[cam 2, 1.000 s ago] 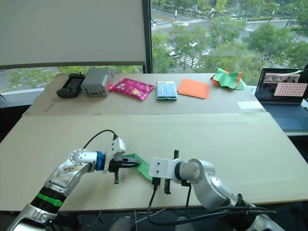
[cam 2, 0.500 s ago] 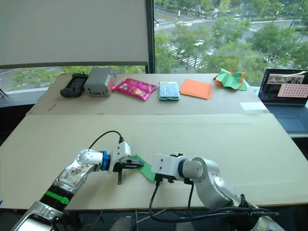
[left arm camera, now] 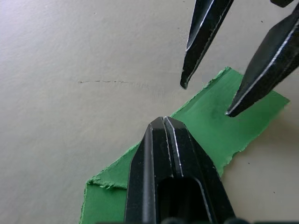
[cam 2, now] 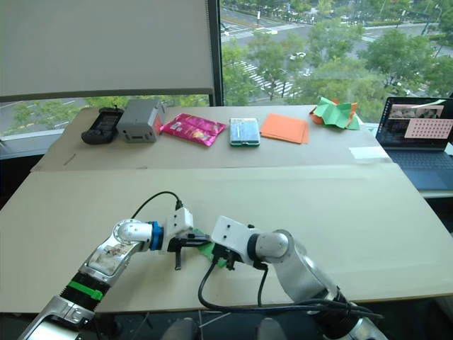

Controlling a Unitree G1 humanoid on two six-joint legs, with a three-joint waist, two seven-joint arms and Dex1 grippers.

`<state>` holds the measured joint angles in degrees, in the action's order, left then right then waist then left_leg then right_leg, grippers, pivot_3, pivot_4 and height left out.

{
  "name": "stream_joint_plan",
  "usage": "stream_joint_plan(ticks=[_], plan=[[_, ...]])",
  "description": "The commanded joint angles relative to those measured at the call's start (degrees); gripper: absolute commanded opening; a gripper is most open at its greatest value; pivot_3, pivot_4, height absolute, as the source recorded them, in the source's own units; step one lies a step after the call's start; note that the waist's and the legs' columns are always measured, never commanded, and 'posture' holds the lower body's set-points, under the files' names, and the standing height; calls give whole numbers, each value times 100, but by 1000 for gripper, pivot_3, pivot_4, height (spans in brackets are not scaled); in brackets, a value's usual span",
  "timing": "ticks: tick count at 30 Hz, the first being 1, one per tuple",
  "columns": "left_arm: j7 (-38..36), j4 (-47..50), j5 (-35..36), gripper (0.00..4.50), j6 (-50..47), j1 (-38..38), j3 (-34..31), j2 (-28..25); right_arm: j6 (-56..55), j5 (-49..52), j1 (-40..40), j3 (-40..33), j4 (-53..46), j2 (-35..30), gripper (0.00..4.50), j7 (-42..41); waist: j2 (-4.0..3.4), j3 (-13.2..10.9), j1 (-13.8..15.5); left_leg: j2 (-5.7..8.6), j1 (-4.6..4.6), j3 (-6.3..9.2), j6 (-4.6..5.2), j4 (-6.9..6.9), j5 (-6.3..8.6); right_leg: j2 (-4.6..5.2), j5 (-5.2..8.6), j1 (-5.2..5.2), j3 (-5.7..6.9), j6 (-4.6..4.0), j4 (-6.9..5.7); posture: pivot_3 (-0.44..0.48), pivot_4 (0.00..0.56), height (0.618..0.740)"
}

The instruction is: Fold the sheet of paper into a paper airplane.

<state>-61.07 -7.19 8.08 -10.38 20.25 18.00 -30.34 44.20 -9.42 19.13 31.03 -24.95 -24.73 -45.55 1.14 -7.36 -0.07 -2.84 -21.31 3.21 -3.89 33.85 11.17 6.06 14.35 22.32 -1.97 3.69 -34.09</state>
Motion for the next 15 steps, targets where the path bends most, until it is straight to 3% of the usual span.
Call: stream_joint_plan(ticks=[1, 10, 15], plan=[[26, -80, -219, 0, -172, -140, 112, -85, -188, 62, 46, 64, 73, 47, 74, 69, -3, -2, -8, 0, 0, 0, 0, 0, 0, 0, 0, 0, 0, 0, 0, 0, 150, 706], [28, 309, 12, 0, -452, -66, 30, 64, -238, -59, -125, 335, 687, -50, 29, 152, -2, -1, -63, 0, 4, 0, 0, 1, 0, 0, 0, -3, -1, 0, 1, 0, 150, 706], [93, 142, -298, 0, -344, -174, 211, 42, -193, -71, -95, 387, 714, -84, 29, 161, -2, 0, -63, 0, 5, 1, -1, 2, 0, 0, 0, -1, -1, 0, 2, 0, 150, 706]])
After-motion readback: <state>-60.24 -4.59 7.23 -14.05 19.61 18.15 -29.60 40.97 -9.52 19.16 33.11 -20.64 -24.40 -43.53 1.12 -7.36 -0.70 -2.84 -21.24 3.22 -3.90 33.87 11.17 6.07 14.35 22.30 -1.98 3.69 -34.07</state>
